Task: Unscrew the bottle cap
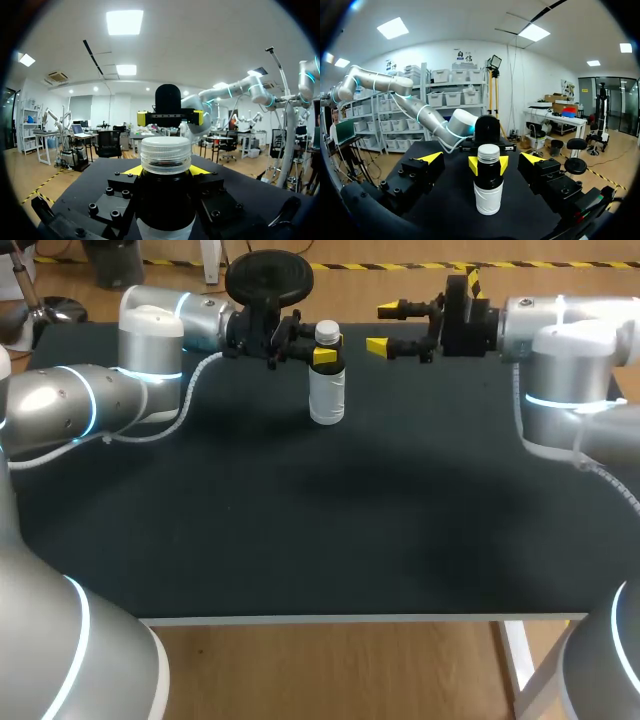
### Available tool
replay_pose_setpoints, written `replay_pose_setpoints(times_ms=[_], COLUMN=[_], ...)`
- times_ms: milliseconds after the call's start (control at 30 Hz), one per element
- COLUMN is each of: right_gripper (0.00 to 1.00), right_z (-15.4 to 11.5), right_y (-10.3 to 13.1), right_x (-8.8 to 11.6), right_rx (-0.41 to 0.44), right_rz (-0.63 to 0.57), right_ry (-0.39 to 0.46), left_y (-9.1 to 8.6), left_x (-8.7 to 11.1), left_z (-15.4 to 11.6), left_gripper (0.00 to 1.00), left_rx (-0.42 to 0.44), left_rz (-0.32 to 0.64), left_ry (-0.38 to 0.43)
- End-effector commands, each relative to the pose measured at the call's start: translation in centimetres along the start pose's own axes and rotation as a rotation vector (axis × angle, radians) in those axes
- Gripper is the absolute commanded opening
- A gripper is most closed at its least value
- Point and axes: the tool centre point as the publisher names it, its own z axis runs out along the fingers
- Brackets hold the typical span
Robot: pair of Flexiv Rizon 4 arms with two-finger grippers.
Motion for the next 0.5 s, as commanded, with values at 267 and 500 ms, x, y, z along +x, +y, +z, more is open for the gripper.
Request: replay_pose_setpoints(times_ms=[267, 500], right_gripper=[1.0, 1.0], right_z=[1.3, 3.2], right_y=[0.1, 0.4], right_x=[-0.3, -0.3], right_rx=[0.007, -0.009], right_rz=[0.027, 0.043], right_ry=[-0.116, -0.175], left_y=[0.1, 0.1], left_x=[-0.2, -0.2], left_z=[0.0, 0.0], left_gripper=[0.0, 0.0], left_rx=[0.001, 0.001], left_rz=[-0.001, -0.001], left_ry=[0.004, 0.004])
